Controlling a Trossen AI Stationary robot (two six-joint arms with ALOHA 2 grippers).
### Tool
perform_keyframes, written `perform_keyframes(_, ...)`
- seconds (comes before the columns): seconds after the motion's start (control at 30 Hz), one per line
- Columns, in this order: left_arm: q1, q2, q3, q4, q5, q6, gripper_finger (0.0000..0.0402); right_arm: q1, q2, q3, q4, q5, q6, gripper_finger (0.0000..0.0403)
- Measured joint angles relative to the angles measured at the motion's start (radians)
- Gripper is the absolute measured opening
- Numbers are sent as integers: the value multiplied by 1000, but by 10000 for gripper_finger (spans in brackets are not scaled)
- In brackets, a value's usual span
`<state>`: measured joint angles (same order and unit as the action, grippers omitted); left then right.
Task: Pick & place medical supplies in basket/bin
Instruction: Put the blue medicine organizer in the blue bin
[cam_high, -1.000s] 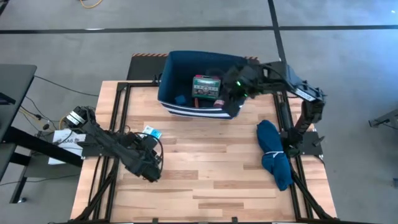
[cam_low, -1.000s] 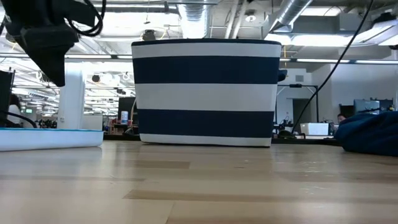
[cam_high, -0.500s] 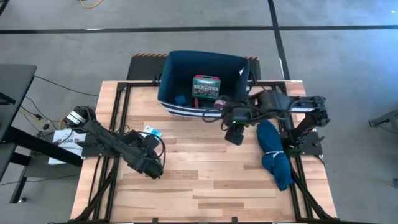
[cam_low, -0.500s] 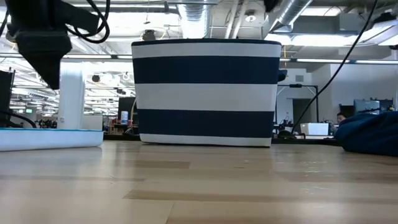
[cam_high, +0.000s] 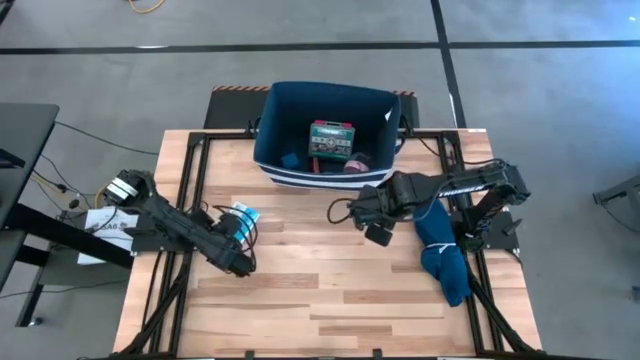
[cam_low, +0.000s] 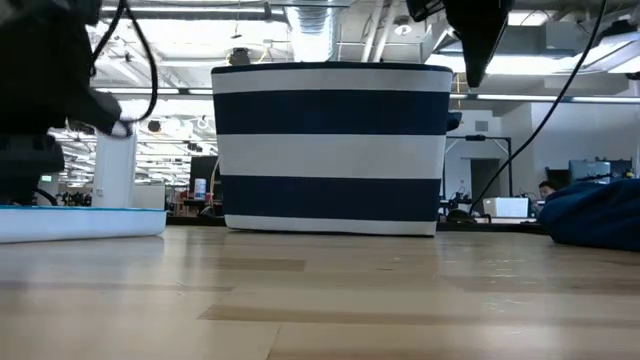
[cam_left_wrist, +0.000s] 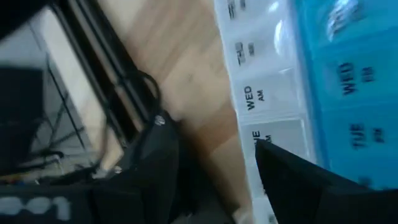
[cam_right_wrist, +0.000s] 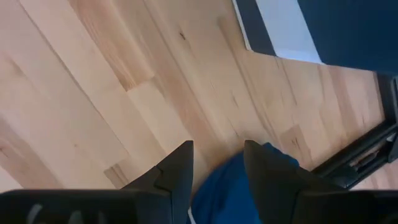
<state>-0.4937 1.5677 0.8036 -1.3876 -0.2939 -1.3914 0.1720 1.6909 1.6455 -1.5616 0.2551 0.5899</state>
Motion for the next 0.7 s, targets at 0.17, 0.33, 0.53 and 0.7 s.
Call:
perform_keyframes(0.17,34,0,-80,99,35,32,153,24,0,-20,33,0,5,133)
perform_keyframes(0.33,56,-1,-70,165,42,70,78,37,0,-20,61,2,4,132)
perform_keyframes(0.53,57,-1,23,323,-15,144,6,32,0,-20,62,8,4,134)
perform_keyframes(0.7,57,0,67,568,-54,297,9,21,0,-20,128,8,-13,132)
